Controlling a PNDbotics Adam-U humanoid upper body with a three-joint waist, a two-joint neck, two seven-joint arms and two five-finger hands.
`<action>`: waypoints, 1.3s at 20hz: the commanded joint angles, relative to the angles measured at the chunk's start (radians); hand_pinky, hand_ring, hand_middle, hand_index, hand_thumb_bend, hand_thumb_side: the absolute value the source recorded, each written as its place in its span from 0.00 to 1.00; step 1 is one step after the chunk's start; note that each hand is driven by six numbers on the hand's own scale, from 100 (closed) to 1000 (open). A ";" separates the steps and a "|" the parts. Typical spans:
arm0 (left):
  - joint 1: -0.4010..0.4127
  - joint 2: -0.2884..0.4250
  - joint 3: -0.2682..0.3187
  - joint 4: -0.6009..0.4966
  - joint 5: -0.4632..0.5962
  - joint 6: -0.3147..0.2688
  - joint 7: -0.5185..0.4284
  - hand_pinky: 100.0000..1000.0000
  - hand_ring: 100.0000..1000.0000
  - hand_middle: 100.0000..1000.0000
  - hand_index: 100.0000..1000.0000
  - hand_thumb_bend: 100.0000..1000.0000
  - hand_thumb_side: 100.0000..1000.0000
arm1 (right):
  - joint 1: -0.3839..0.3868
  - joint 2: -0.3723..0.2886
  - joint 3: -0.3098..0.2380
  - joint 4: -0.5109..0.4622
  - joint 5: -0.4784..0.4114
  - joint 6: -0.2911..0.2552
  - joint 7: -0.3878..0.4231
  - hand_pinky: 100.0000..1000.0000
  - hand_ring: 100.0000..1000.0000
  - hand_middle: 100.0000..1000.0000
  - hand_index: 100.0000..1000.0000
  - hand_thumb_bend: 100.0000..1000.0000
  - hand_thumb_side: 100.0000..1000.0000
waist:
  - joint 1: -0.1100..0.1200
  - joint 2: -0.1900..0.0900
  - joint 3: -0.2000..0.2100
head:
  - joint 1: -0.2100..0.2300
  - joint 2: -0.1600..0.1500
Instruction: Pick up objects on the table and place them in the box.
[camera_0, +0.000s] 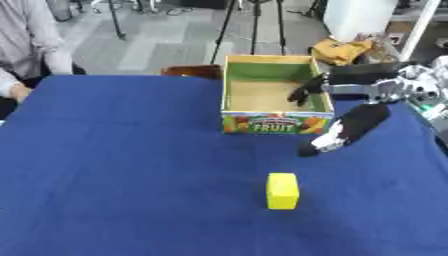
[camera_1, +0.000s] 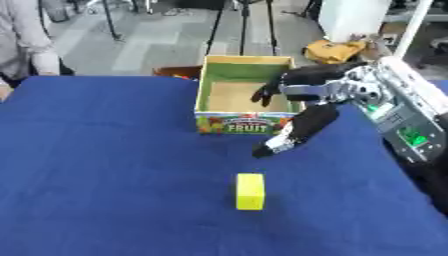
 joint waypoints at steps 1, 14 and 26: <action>-0.014 0.017 0.004 -0.018 0.002 0.002 -0.001 0.52 0.75 0.84 0.94 0.00 1.00 | -0.002 0.002 -0.003 -0.044 0.003 0.040 0.000 0.95 0.97 0.79 0.97 0.60 0.76 | 0.001 -0.011 -0.002 | -0.001 -0.010; -0.022 0.013 0.003 -0.018 0.001 0.007 -0.002 0.52 0.75 0.85 0.94 0.00 1.00 | 0.075 0.042 0.047 -0.116 0.072 0.076 0.003 0.93 0.96 0.77 0.94 0.56 0.70 | -0.002 0.000 -0.006 | -0.001 -0.015; -0.027 0.006 0.004 -0.018 0.000 0.008 -0.004 0.52 0.75 0.85 0.94 0.00 1.00 | 0.178 0.078 0.056 -0.095 0.206 0.020 -0.045 0.91 0.95 0.76 0.92 0.48 0.57 | 0.004 0.011 -0.004 | -0.008 -0.026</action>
